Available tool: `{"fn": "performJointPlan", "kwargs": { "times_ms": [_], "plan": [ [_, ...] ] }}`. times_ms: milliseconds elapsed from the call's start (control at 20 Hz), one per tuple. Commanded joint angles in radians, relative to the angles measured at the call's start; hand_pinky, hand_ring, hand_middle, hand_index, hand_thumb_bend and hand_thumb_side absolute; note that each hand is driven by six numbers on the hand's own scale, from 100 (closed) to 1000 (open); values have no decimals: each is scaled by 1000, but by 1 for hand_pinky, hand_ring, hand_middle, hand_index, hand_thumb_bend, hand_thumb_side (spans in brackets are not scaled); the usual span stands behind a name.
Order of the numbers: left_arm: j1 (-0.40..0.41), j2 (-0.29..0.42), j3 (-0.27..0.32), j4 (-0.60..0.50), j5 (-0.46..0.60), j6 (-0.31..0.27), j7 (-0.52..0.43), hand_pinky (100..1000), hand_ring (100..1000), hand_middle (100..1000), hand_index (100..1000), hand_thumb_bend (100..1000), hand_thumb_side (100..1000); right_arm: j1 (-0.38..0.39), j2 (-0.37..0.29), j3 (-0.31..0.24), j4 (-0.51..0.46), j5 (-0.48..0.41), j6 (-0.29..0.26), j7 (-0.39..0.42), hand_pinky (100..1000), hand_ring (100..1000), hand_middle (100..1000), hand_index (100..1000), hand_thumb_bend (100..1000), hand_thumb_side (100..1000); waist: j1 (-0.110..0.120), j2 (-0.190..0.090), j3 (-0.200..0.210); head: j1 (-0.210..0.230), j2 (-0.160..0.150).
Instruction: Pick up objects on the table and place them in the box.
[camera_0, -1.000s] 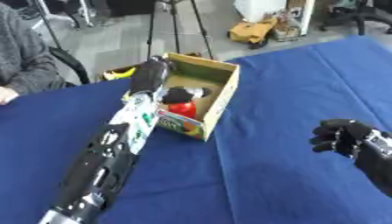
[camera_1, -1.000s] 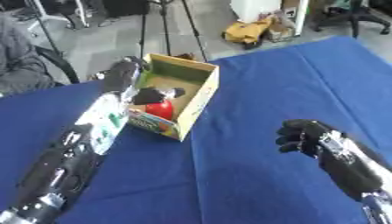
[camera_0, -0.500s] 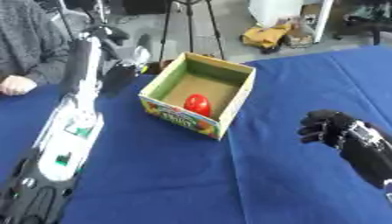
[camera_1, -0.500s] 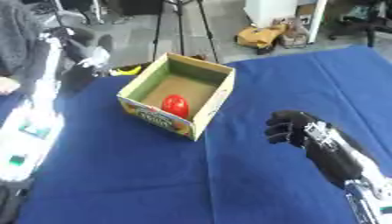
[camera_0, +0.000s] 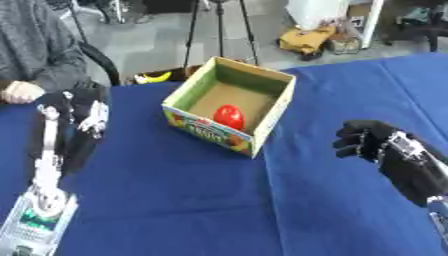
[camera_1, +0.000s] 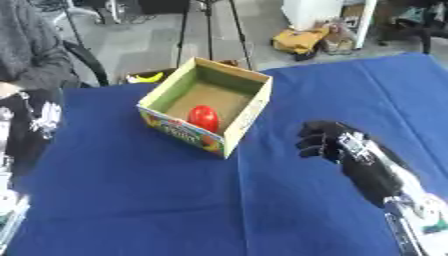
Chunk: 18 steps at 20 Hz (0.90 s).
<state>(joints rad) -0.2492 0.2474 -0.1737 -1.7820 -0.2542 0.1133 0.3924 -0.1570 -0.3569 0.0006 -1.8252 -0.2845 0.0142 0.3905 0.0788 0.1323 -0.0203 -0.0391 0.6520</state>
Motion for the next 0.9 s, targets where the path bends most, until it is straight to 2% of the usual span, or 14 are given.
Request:
{"fn": "performJointPlan", "kwargs": {
  "times_ms": [50, 450, 900],
  "plan": [
    [16, -8, 16, 10, 27, -62, 28, 520, 479, 539, 671, 513, 793, -7, -11, -8, -19, -8, -4, -5, 720, 738, 718, 813, 100, 775, -6, -13, 3, -3, 9],
    [61, -46, 10, 41, 103, -167, 47, 517, 475, 533, 668, 453, 835, -5, -14, -17, -23, -11, -7, -19, 719, 737, 718, 813, 100, 771, -6, -13, 8, -4, 20],
    [71, -49, 2, 59, 140, -198, 22, 518, 474, 531, 667, 444, 846, -3, -18, -21, -23, -10, -11, -25, 719, 736, 719, 812, 101, 768, -4, -15, 9, -13, 19]
  ]
}}
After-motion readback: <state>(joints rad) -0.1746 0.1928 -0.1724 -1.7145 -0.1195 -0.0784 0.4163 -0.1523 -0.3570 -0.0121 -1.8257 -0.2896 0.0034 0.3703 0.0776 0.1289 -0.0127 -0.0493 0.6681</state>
